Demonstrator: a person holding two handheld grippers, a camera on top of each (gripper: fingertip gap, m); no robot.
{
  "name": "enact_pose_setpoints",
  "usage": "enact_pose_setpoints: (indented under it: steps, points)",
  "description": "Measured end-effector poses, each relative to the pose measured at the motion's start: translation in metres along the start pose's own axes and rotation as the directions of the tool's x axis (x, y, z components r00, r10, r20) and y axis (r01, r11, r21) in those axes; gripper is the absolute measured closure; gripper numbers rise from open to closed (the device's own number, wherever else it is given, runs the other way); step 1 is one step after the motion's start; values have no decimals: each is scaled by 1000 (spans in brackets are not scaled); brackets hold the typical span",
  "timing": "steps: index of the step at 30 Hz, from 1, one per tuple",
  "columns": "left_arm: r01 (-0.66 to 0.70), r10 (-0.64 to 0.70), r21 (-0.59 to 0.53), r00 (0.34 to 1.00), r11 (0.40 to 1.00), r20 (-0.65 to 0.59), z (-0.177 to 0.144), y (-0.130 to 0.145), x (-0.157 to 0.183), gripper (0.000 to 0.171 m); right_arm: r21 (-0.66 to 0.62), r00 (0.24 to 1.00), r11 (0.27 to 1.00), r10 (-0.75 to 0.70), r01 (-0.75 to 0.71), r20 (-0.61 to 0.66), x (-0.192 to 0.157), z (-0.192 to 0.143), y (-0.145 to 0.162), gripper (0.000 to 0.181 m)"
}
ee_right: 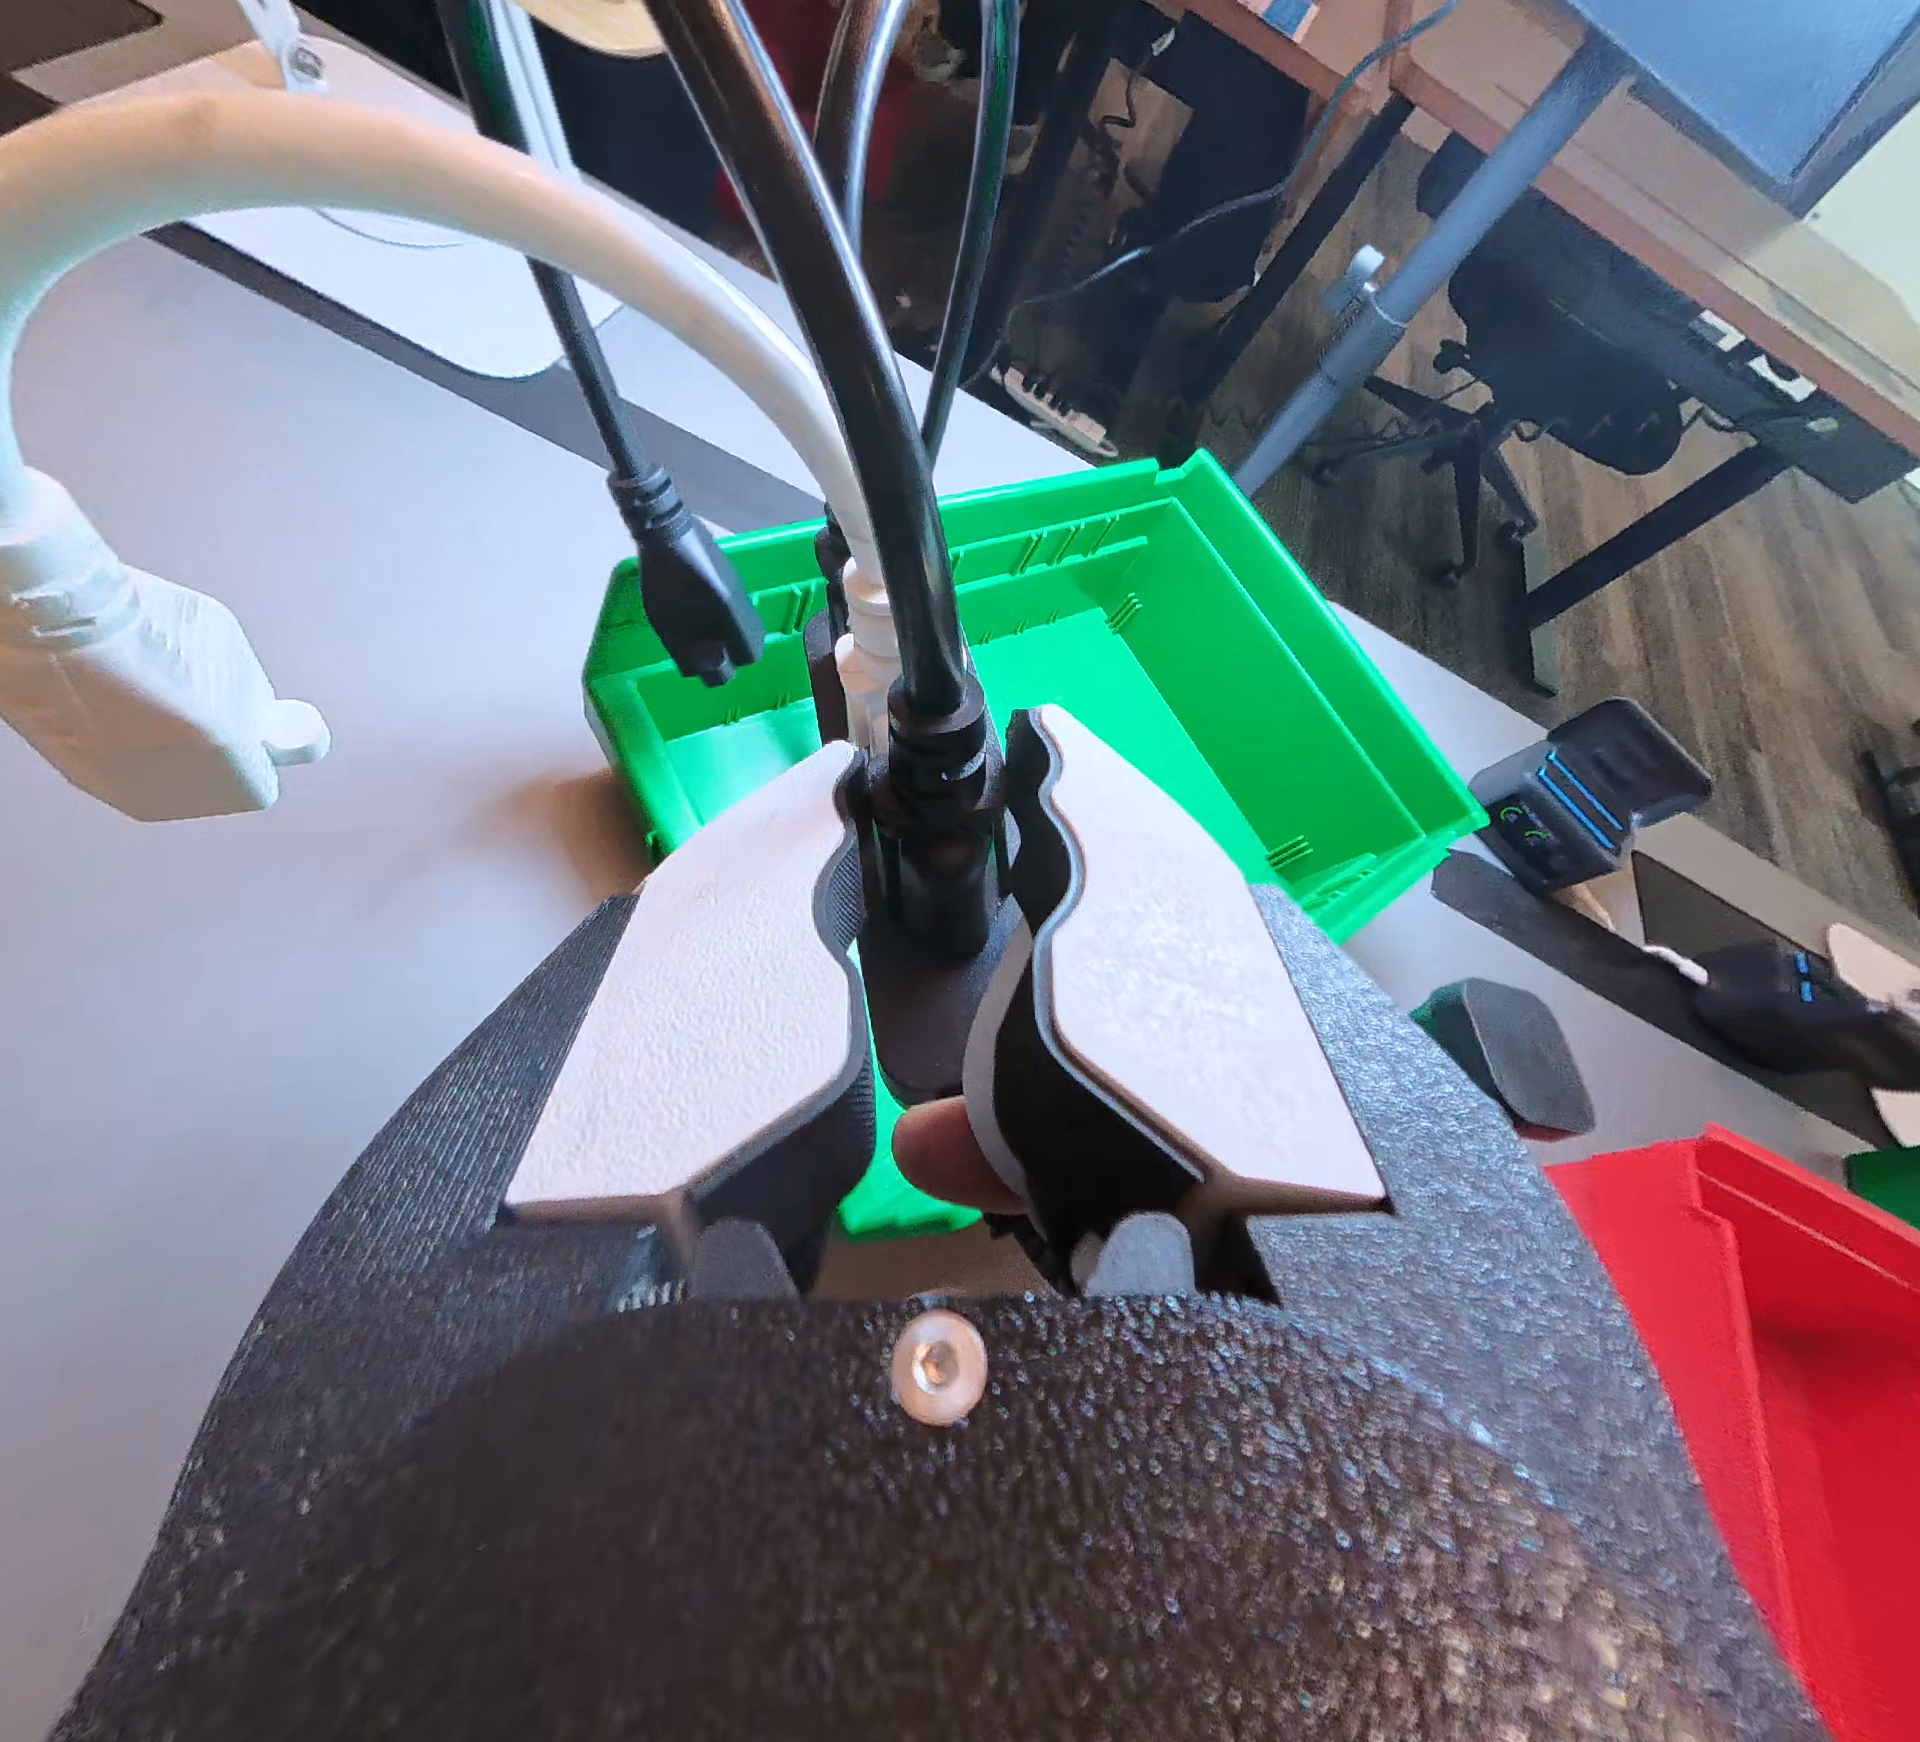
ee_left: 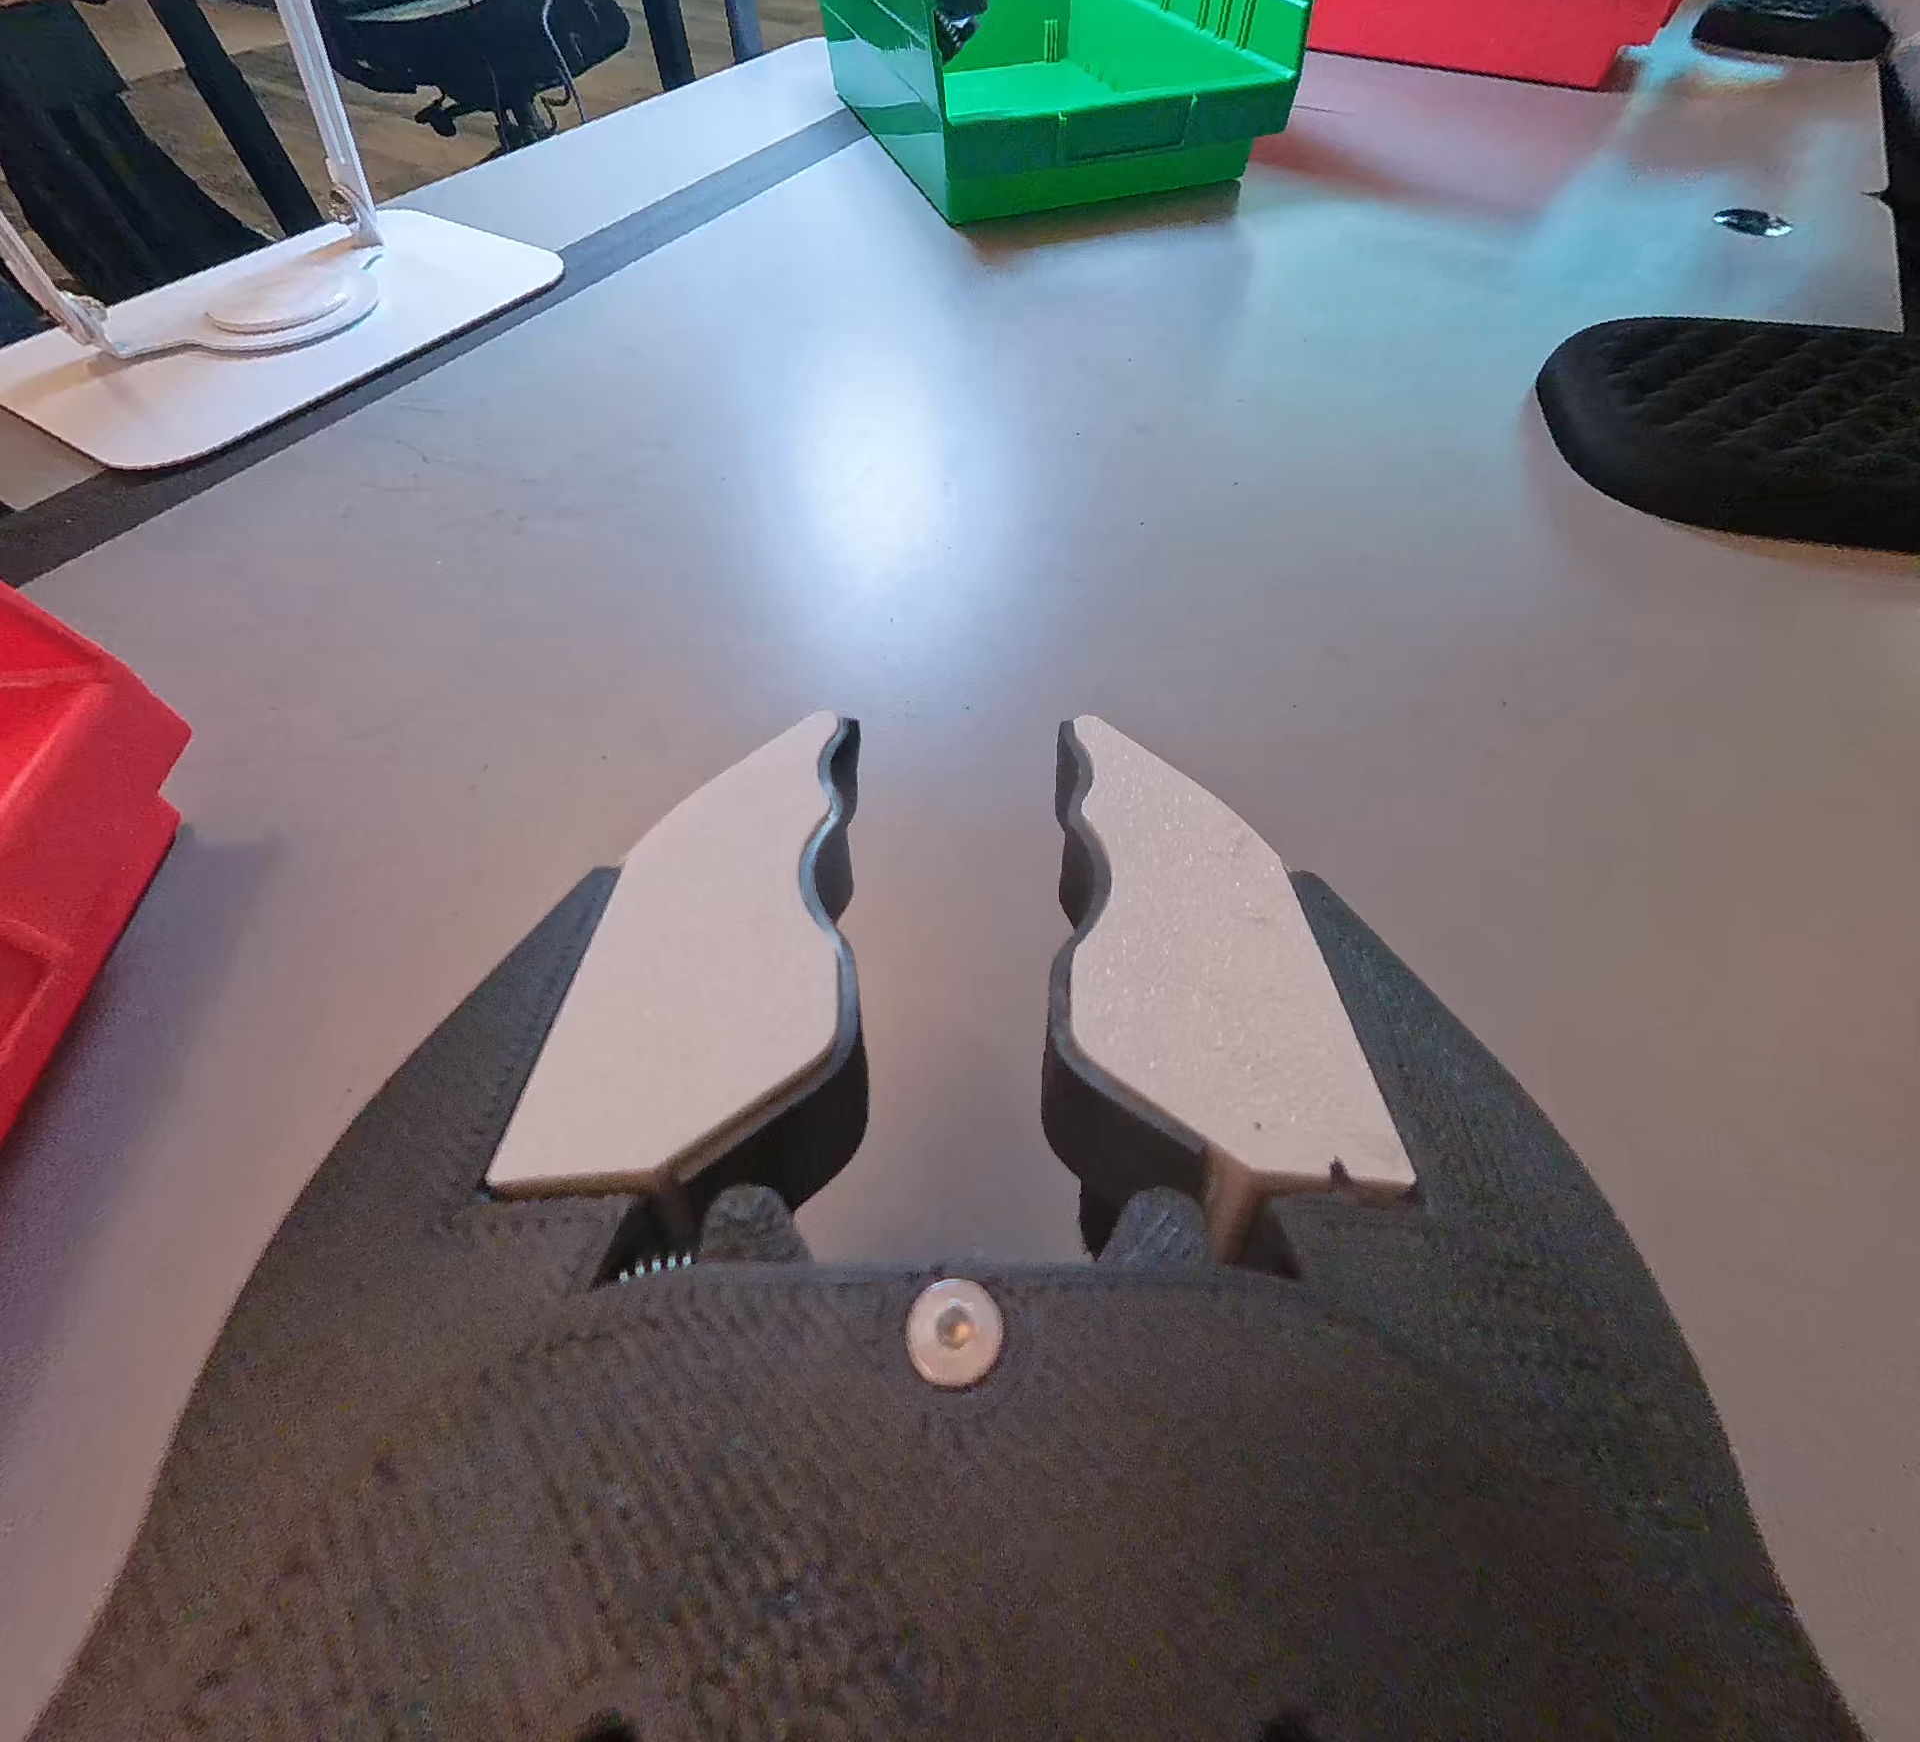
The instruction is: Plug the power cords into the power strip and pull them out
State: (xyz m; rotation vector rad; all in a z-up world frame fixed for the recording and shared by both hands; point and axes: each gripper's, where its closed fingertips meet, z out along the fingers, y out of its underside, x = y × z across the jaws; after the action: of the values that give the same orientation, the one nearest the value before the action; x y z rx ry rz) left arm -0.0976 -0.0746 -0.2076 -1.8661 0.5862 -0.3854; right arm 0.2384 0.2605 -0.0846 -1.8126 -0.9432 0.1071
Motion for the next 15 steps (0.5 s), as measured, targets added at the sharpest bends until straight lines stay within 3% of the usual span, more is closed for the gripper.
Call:
enact_pose_setpoints:
  steps: [4, 8, 12, 15]
  points:
    - [-10, 10, 5, 1000, 1000, 6, -1, -1, 1, 135, 72, 999, 997, -30, 33, -44, -11, 1, 4, 151]
    - [-5, 5, 0, 1000, 1000, 0, 0, 0, 1, 135, 222, 997, 972, -79, 77, -4, -51, -17, -6, 150]
    - [-11, 11, -15, 1000, 1000, -20, 4, 1, 3, 134, 383, 978, 923, -109, 33, 178, -117, -38, -21, 151]
    - [-33, 33, -23, 999, 999, -31, 7, 1, 6, 133, 464, 916, 884, -133, -62, 377, -175, -50, -30, 151]
